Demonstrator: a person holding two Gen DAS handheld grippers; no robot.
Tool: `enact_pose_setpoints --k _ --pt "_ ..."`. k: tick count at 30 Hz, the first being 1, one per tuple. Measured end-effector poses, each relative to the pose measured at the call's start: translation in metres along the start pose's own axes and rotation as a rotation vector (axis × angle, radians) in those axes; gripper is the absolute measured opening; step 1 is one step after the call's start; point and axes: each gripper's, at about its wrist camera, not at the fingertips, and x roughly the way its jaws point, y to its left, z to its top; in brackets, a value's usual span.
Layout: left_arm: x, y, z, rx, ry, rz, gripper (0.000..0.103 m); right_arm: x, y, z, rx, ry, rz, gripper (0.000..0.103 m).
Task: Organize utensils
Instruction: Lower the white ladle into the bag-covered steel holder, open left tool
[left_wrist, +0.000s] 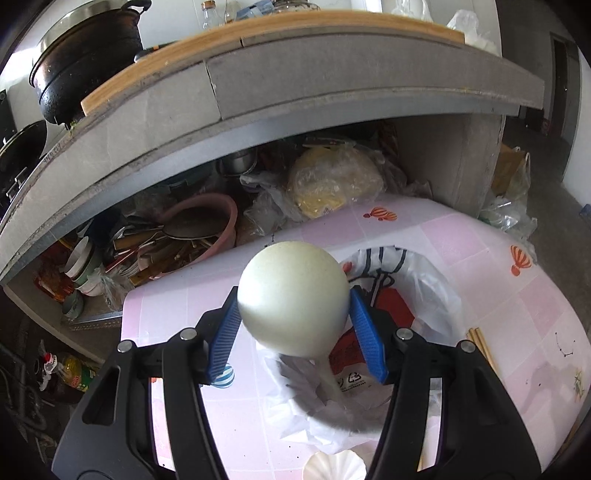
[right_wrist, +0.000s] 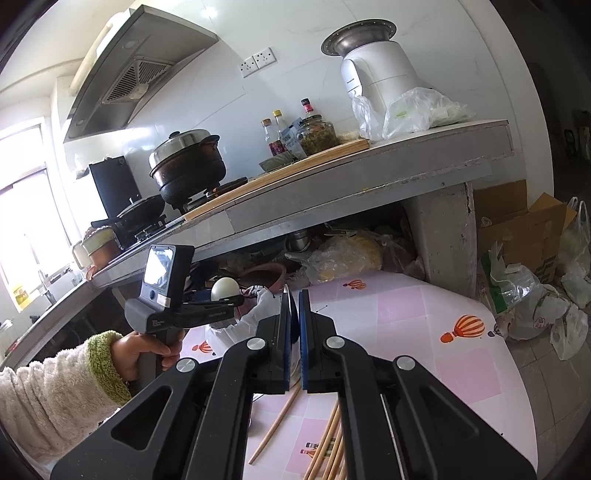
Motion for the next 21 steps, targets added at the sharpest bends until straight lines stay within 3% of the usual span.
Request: enact_pose_setpoints --k 5,11,14,21 --pt "0.0 0.006 0.0 -0.032 0.004 -0.018 0.064 -0.001 0.0 0.001 0.0 0.002 -0.012 0.004" --pt "-0.022 0.039 0.0 -0.16 -0.05 -0.106 0.077 0.002 0.004 0.01 -0.017 -0.001 -0.014 0.004" --pt "-0.04 0.063 -0.004 -0.244 -0.092 -0.139 0.079 0.007 0.007 0.02 -0.021 -0.008 0.0 0.004" --pt "-0.092 0.117 -0.035 -0.388 -0.188 -0.119 0.081 0.026 0.029 0.065 -0.08 -0.062 0.034 0.004"
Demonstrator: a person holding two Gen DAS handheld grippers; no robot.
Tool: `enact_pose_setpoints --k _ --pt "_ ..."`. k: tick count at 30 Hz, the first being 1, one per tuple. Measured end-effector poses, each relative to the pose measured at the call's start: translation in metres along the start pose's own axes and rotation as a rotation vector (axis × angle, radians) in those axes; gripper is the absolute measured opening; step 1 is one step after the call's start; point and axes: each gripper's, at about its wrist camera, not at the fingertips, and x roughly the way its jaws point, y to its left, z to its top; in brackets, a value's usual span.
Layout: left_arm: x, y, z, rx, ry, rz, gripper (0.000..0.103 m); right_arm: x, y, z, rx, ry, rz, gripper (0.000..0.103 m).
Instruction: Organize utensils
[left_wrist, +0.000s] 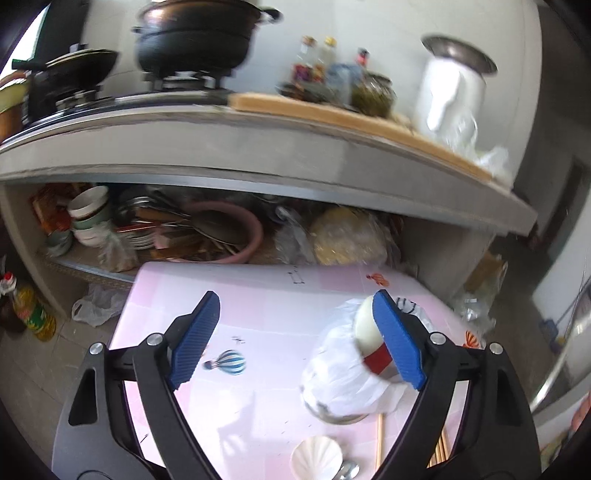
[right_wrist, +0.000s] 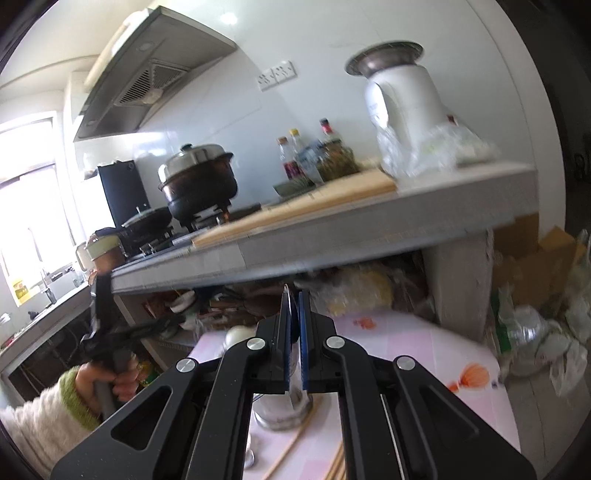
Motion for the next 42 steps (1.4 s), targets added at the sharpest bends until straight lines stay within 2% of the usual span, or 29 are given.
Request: enact_pose_setpoints --k 6,10,18,24,32,42 --pt "-0.052 0.049 -0.034 -0.112 -0.053 0.019 0.082 0.046 0.035 0.042 -0.102 -0.036 0.008 0.004" --pt "-0.076 0.076 -0.063 -0.149 -0.074 0.075 0.082 0.092 0.061 0.047 -0.201 -0.007 -0.02 0.004" --pt "-0.104 0.12 -0.116 -0.202 -0.064 0.182 0.082 0.166 0.09 0.015 -0.398 0.107 -0.087 0.004" --pt "-0.108 0.138 -0.129 -0.234 -0.066 0.209 0.082 0.193 0.101 -0.012 -0.523 0.166 -0.126 0.004" --pt "-0.103 0.144 -0.136 -0.25 -0.061 0.204 0.082 0.217 0.112 -0.051 -0.653 0.251 -0.084 0.004" --pt "-0.102 0.142 -0.14 -0.237 -0.058 0.216 0.082 0.228 0.106 -0.071 -0.643 0.331 -0.015 0.004"
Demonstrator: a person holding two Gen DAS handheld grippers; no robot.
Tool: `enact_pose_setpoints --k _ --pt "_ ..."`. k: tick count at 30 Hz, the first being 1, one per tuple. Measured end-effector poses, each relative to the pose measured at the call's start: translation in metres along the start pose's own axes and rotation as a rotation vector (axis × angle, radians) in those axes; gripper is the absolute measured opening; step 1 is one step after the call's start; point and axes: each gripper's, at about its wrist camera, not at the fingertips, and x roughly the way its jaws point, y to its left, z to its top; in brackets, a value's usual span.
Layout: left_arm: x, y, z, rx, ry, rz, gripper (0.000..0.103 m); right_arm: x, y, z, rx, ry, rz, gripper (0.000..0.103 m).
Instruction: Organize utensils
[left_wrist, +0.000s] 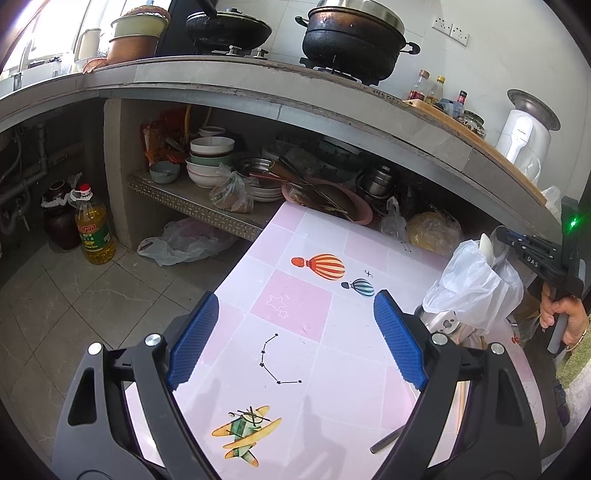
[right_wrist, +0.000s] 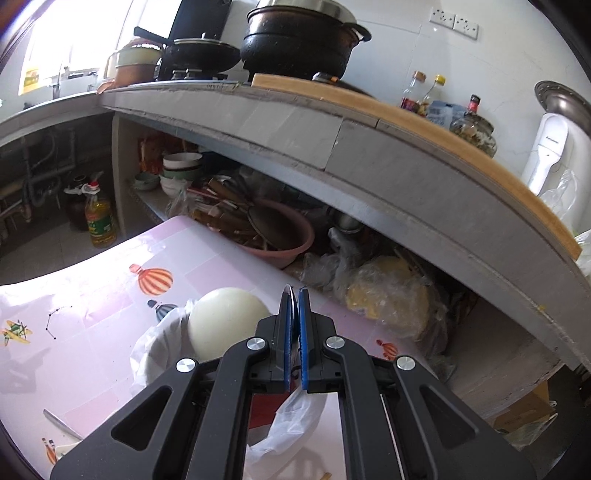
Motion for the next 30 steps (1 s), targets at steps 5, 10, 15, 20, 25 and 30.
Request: enact_pose_setpoints --k 5,10,15,20,25,30 --pt "-0.001 0.0 -0.002 -0.002 0.001 0.003 0.082 0.006 0.004 -0.005 -0.002 0.022 0.013 0.004" --pt "-0.002 0.001 -0.003 -0.002 0.003 0.006 0.082 0.015 0.005 -0.014 0.0 0.057 0.018 0.004" --pt "-0.002 0.001 -0.002 -0.002 0.002 0.005 0.082 0.017 0.004 -0.016 0.021 0.061 0.028 0.004" --pt "-0.003 0.004 -0.003 -0.007 0.003 0.007 0.082 0.015 0.001 -0.014 0.043 0.065 0.039 0.004" --pt "-0.005 0.006 -0.004 -0.008 0.002 0.007 0.082 0.006 -0.006 -0.011 0.082 0.048 0.059 0.006" --pt "-0.007 0.007 -0.004 0.0 0.003 0.004 0.082 -0.012 -0.014 -0.007 0.142 -0.002 0.094 0.007"
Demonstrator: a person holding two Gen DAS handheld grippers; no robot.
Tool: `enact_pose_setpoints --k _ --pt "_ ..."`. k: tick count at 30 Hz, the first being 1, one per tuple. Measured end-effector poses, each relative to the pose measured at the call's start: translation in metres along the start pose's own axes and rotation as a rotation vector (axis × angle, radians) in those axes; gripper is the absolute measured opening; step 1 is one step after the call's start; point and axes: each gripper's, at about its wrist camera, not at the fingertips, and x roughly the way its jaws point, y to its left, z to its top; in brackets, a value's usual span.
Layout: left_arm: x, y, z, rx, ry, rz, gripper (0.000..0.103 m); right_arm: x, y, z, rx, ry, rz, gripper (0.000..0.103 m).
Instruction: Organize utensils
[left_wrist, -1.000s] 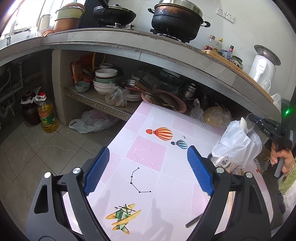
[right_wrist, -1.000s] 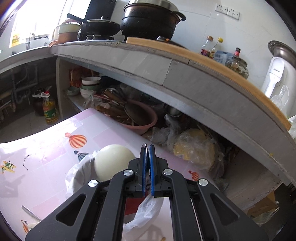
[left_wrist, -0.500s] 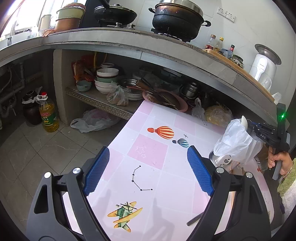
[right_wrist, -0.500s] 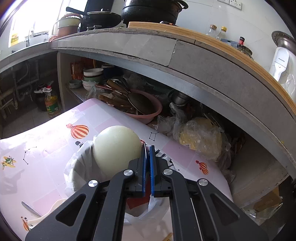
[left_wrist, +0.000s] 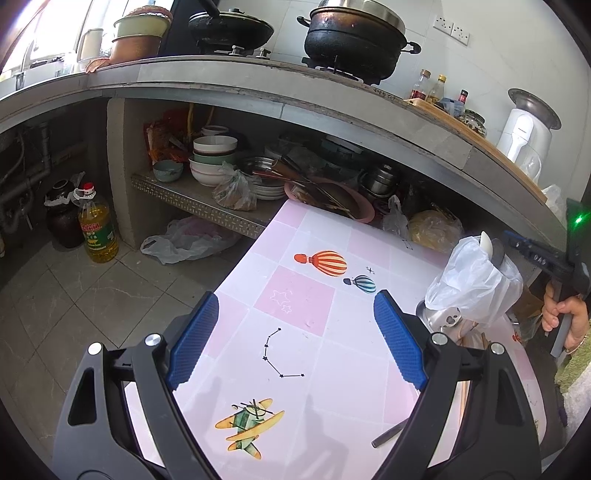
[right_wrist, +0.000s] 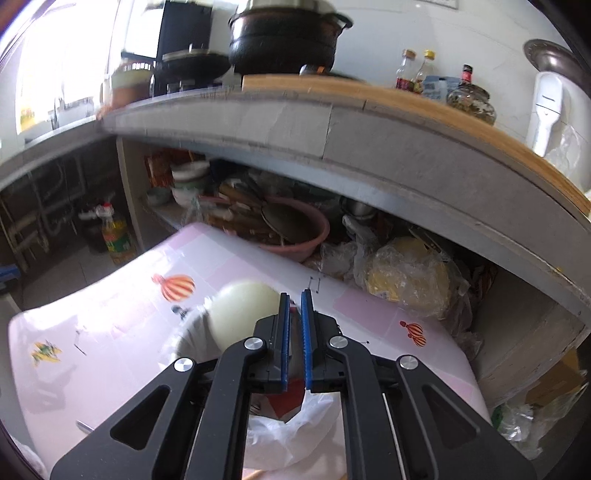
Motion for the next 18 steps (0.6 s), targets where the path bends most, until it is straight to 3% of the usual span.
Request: enact_pose_setpoints --k 10,12,14,18 --pt "-0.005 -0.007 0.0 0.017 0.002 -0.014 0.082 -0.068 -0.018 0.0 0.162 -0.142 0.069 0.007" --pt "-0.006 -0.009 -0.002 0.022 0.006 -0.022 0.082 -0.086 -0.018 -0.007 0.199 -0.16 0.081 0.016" --pt "-0.006 -0.011 -0.003 0.031 0.011 -0.027 0.082 -0.101 -0.017 -0.019 0.235 -0.167 0.075 0.032" --pt "-0.005 -0.017 -0.009 0.054 0.035 -0.054 0.082 -0.125 -0.008 -0.052 0.295 -0.142 0.083 0.038"
